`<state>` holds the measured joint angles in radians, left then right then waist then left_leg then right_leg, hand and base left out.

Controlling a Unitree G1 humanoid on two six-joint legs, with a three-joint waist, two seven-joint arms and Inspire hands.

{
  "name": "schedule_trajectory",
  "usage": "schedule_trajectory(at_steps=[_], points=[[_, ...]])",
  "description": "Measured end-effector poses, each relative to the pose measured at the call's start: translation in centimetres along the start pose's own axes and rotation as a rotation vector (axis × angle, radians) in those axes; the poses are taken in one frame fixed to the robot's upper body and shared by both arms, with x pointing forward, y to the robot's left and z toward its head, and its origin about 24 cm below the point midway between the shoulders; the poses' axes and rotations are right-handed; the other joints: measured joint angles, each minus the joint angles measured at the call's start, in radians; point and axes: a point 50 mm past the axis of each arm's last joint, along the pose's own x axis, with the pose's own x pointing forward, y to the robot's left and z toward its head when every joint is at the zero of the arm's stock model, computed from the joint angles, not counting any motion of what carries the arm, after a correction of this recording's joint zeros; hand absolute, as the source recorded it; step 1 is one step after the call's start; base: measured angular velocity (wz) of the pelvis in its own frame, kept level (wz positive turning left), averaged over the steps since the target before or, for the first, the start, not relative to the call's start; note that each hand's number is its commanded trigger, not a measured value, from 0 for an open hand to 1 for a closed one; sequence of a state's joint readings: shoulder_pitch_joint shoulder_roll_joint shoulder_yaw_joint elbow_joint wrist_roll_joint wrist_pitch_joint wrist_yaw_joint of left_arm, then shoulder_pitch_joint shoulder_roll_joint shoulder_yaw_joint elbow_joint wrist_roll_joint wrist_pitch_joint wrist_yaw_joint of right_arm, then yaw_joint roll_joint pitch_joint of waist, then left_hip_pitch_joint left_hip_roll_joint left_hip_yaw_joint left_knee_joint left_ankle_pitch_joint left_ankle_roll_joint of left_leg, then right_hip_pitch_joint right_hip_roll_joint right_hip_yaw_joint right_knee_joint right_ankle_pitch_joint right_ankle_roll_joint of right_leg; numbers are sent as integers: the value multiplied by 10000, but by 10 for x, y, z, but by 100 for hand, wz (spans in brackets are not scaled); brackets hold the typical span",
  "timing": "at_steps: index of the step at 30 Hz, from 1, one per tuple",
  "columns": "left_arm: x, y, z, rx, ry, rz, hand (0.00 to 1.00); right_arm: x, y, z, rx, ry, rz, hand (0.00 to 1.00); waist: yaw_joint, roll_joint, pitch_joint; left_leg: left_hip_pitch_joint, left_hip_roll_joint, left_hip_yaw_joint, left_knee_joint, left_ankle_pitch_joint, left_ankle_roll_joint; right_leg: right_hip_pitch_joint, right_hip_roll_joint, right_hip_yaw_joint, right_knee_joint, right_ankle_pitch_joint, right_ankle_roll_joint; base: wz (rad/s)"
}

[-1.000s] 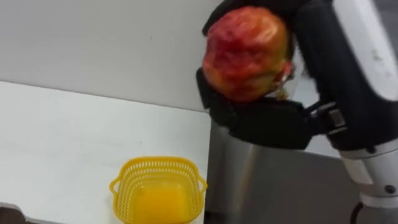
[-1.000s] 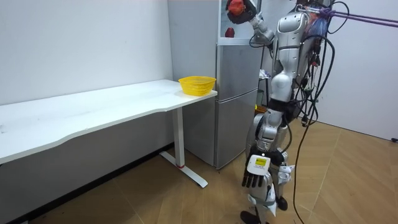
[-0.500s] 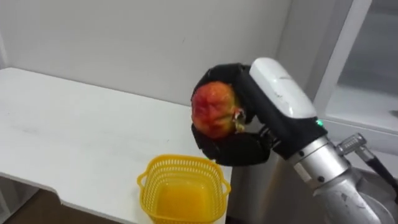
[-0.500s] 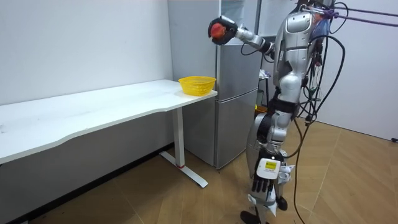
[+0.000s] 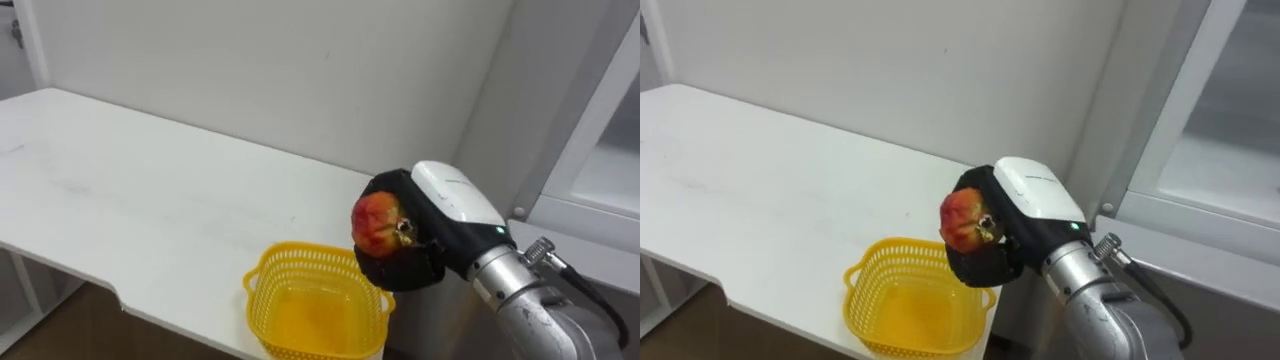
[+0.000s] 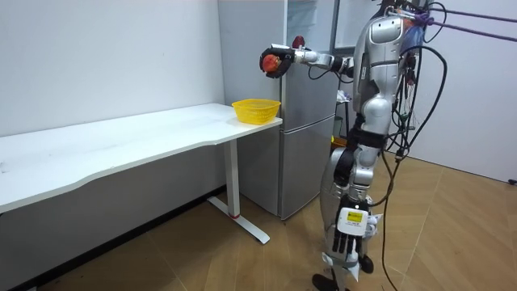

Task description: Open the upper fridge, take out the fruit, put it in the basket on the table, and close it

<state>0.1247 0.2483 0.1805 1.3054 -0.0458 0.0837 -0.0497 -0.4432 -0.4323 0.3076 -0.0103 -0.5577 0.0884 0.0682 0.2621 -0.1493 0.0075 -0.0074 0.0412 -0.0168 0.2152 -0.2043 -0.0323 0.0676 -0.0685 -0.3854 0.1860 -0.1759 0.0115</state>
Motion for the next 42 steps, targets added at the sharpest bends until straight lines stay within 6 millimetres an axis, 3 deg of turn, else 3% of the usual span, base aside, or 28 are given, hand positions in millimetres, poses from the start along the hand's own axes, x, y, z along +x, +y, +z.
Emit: schedule_trajectory(at_steps=[7, 13, 22, 30, 40, 41, 42], points=[[0, 1, 9, 476, -311, 186, 0, 5, 29, -19, -282, 1023, 1327, 100, 332, -138, 10, -44, -19, -100, 0, -1, -1, 16, -16, -57, 22, -19, 32, 4], [0, 1, 10, 488, -270, 182, 0, 5, 33, -19, -679, 1095, 1485, 100, 616, -250, 54, -68, -18, -133, 35, 4, -8, 15, -14, -172, 20, -21, 35, 1], [-1, 2, 13, 555, -275, 193, 0, 5, 40, -17, -771, 1251, 1762, 100, 877, -325, 52, -181, -19, -154, 82, 3, -9, -20, -36, -367, 21, -21, 35, 2], [-1, 0, 14, 905, -168, 169, 0, 5, 43, -23, -772, 1653, 1894, 100, 943, -451, 115, -196, -19, -164, 69, 3, -9, -23, -36, -394, 15, -21, 35, 0], [-1, 2, 16, 929, -242, 206, 0, 6, 44, -26, -710, 1804, 1938, 100, 1020, -470, 118, -210, -18, -159, 74, 4, -8, -37, -34, -404, 9, -21, 35, 0], [-1, 2, 16, 931, -225, 220, 0, 9, 44, -27, -665, 1917, 1971, 85, 1019, -469, 118, -204, -18, -153, 77, 5, -8, -34, -34, -401, 9, -21, 35, 0], [-1, 2, 16, 933, -221, 229, 0, 11, 44, -29, -680, 2028, 1996, 42, 1004, -469, 118, -207, -18, -154, 80, 5, -9, -31, -34, -402, 9, -22, 35, 0]])
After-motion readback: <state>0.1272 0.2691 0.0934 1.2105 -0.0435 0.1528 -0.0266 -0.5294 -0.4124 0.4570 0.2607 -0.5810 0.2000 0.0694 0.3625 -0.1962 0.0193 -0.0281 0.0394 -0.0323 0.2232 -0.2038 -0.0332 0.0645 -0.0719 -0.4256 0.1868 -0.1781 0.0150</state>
